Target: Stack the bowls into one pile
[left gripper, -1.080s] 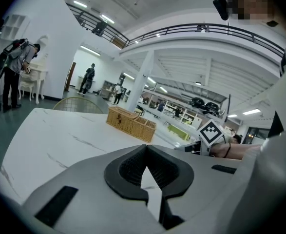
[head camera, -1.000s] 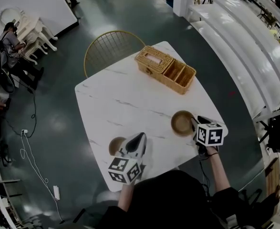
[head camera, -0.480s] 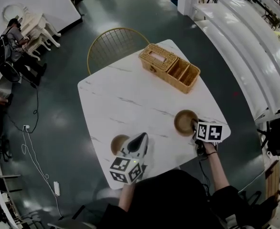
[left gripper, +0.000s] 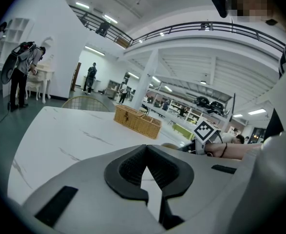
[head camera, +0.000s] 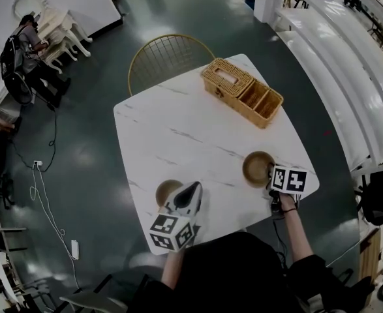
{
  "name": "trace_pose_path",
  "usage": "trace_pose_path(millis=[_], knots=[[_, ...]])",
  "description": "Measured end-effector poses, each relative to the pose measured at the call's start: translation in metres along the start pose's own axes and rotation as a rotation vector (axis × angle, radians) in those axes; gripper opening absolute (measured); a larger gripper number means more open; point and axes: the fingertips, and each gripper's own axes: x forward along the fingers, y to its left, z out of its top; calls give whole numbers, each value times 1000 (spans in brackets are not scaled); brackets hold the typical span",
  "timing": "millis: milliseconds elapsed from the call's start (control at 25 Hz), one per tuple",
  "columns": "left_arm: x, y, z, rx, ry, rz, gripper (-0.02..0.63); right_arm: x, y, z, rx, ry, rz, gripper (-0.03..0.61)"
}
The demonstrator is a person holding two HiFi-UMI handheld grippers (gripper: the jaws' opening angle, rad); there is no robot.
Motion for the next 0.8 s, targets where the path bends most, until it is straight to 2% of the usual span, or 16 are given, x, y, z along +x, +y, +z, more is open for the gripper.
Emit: trace_pose_path(millis=[400,800], knots=[[-20,13,0,-17,-24,47,14,-13,26,11,-28,-13,70,29],[-57,41,-2,-58,-72,166,14,-18,80,22,-127,-15,190,29]])
